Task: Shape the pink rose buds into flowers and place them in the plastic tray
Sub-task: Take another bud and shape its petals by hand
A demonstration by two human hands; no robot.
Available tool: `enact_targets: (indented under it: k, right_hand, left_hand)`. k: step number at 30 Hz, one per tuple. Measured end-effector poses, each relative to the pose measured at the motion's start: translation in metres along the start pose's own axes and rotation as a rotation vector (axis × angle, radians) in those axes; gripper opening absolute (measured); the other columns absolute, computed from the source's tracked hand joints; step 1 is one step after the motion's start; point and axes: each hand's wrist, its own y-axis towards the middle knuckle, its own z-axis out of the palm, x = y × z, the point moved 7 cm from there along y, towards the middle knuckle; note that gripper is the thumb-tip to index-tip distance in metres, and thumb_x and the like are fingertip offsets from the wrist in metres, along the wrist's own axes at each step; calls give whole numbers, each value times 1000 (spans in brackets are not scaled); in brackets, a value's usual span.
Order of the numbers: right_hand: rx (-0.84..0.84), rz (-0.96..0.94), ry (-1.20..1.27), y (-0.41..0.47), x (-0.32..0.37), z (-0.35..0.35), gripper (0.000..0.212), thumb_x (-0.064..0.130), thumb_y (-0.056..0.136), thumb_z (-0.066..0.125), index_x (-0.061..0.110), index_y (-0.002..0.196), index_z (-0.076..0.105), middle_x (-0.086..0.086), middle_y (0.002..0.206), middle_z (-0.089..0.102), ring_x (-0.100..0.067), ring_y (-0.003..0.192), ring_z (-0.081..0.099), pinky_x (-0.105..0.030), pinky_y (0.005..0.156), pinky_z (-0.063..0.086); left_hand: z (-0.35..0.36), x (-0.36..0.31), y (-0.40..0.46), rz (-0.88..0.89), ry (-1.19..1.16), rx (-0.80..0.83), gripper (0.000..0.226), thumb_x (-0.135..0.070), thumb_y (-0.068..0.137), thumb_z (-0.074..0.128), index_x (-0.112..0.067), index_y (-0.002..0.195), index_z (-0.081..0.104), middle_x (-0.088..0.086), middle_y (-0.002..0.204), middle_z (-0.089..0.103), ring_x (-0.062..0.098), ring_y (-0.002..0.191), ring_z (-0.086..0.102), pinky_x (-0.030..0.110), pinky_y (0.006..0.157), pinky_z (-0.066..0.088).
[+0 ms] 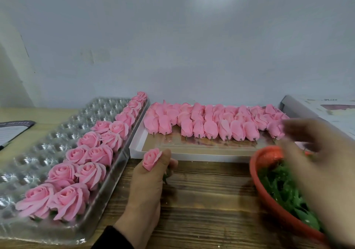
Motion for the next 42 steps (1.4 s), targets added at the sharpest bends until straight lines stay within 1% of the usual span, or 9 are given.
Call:
enact_targets:
  k: [4,6,16,20,23,27,31,35,42]
  right_hand:
    - [416,6,263,-56,33,97,32,14,77,65,38,90,50,19,92,61,7,92,56,-3,77,39]
    - [487,39,295,-68,22,125,42,8,74,71,33,90,43,15,93,58,6,93,54,-6,79,40]
    - [525,99,440,-73,8,148,40,3,70,71,28,90,46,10,84,63,-4,77,61,-10,69,45]
    - [505,197,523,-69,3,144,29,5,67,72,24,81,54,12,67,61,-1,61,54,-12,60,42]
    - [590,251,654,-68,5,144,23,-2,72,71,15,78,57,11,58,57,0,55,48,-11,56,39]
    - [689,369,815,-69,5,145,10,2,77,70,8,80,62,1,61,55,-10,59,49,-17,59,42]
    - [645,409,825,-70,4,146,28,-7,73,70,9,93,59,7,66,63,-4,62,55,-15,61,47]
    - [615,348,749,-68,3,145,27,-10,71,69,10,85,59,12,56,57,0,55,48,-11,55,42]
    - [742,536,1007,-74,-5,153,15,13,63,72,15,77,75,-2,66,64,-12,65,59,-20,63,48]
  left_hand:
    - [4,1,-2,-44,-141,-5,16,-36,66,64,-23,59,72,-4,63,62,7,60,58,25,53,46]
    - [6,0,-4,-47,-209,-4,16,-31,66,63,-22,55,70,0,67,60,12,66,56,26,63,45]
    - [30,7,-18,-182,-305,120,17,-30,63,66,-19,51,62,4,62,59,14,56,58,24,52,52]
    - [38,8,-22,-246,-342,253,15,-27,58,69,-14,51,63,7,61,59,17,59,62,30,61,56]
    - [39,9,-21,-329,-324,359,21,-24,57,76,-7,71,74,16,78,65,26,76,65,36,76,56]
    - [38,10,-21,-350,-265,349,24,-24,58,75,-4,72,75,21,88,59,32,88,54,36,77,40]
    - [37,7,-20,-280,-281,311,19,-22,70,68,-5,75,73,20,81,63,30,76,63,36,72,55]
    - [37,8,-21,-254,-244,301,30,-22,66,70,1,85,67,21,84,61,28,77,61,33,71,55]
    - [36,5,-21,-210,-164,355,50,-32,52,82,1,86,68,18,87,51,29,83,46,31,64,40]
